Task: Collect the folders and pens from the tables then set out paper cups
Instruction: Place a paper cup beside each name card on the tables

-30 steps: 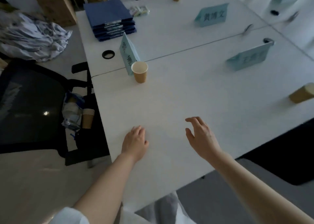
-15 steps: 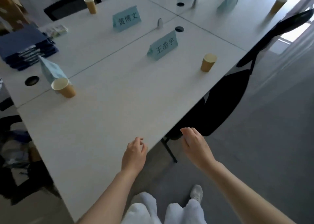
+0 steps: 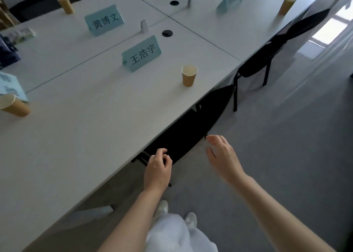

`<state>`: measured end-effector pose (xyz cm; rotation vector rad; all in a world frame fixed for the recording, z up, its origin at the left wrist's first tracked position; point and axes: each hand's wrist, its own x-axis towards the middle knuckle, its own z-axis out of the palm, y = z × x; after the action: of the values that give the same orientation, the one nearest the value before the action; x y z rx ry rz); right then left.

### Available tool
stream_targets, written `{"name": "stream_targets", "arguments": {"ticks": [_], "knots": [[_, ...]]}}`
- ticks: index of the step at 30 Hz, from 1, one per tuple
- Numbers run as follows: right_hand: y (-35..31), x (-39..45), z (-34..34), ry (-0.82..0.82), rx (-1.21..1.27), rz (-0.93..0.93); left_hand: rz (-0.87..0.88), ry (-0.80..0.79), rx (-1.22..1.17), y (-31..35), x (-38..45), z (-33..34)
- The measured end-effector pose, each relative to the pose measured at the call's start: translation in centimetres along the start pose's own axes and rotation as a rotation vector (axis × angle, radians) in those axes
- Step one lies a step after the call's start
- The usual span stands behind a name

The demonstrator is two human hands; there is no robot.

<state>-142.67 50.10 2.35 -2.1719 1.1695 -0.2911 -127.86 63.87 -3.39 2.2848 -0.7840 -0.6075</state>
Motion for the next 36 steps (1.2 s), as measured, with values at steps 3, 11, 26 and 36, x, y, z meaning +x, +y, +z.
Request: {"name": "stream_targets", "arguments": {"ticks": [3, 11, 26, 36], "knots": [[1.3, 2.6, -1.3, -0.003, 0.015, -0.009, -0.019, 0.047, 0.004, 1.9, 2.3, 1.1], [2.7, 14.5, -3.4, -0.084, -0.025, -0.129, -0.144, 0.16, -0.089, 5.7, 10.9, 4.4], [2.0, 36.4, -3.8, -0.419, -0.17, -0.199, -0.284, 0.086, 0.059, 11.1, 28.6, 8.7], [3.6, 42.7, -1.0, -0.657, -0.018, -0.276, -0.513, -0.097, 0.303, 11.8, 30.5, 11.4]]}}
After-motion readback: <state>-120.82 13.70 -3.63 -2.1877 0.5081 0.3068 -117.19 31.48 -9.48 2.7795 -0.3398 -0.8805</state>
